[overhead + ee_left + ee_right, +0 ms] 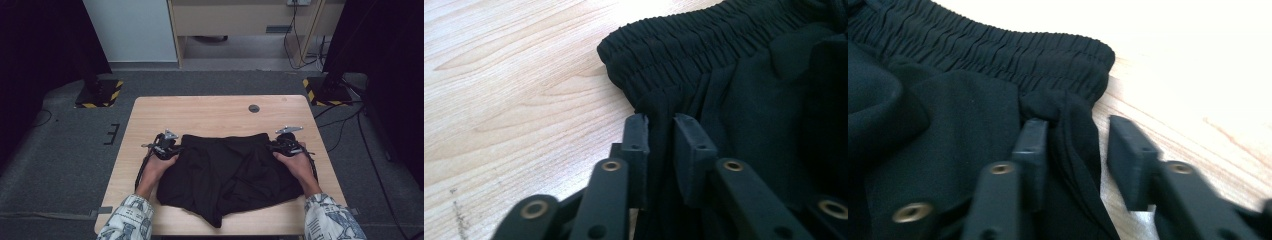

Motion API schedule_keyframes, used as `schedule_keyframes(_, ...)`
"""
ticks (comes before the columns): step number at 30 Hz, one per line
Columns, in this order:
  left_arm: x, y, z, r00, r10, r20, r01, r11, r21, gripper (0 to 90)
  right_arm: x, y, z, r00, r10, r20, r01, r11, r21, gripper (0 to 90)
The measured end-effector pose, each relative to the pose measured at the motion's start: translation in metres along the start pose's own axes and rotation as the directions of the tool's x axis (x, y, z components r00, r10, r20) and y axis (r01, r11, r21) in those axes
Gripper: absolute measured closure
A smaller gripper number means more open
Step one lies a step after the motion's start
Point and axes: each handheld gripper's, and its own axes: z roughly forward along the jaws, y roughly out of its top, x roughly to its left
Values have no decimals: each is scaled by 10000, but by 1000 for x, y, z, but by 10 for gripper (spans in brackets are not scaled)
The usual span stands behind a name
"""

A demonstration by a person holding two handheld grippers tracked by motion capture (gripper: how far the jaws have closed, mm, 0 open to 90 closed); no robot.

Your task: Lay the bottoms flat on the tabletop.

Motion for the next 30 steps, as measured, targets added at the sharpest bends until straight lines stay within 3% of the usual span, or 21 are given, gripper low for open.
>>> schedule_keyframes(1,0,0,0,10000,0,0,0,10000,0,815,0,0,0,10000,0,0,0,10000,0,678)
schedule_keyframes(2,-1,1,0,9999,-45,109,45,10000,58,850,-2,1,0,9999,-51,-125,52,10000,55,815)
schedule_keyframes(4,-2,2,-1,9999,27,138,-29,9998,184,880,-3,1,-1,9997,174,-165,-173,9998,65,864)
schedule_keyframes(6,-2,3,-2,9999,112,92,-113,9998,133,883,-3,1,-3,9996,225,-191,-225,9997,-25,872)
schedule_keyframes(9,0,8,-12,9998,-123,186,127,9996,-250,886,-2,4,-11,9994,183,-304,-192,9994,-304,877)
schedule_keyframes(12,-4,20,-27,9998,121,135,-114,9987,-502,886,-1,9,-28,9976,306,-622,-362,9951,-920,884)
schedule_keyframes(14,-5,24,-30,9998,156,93,-150,9980,-607,886,0,11,-32,9967,373,-718,-448,9934,-1057,884)
schedule_keyframes(17,-7,34,-41,9996,287,59,-281,9961,-840,887,4,14,-42,9975,195,-678,-279,9917,-1253,887)
schedule_keyframes(27,-5,55,-71,9986,428,-313,-474,9848,-1670,887,1,34,-69,9965,433,-720,-576,9760,-2102,889)
schedule_keyframes(30,-5,64,-81,9979,508,-390,-572,9808,-1863,888,1,44,-80,9979,270,-581,-397,9724,-2299,889)
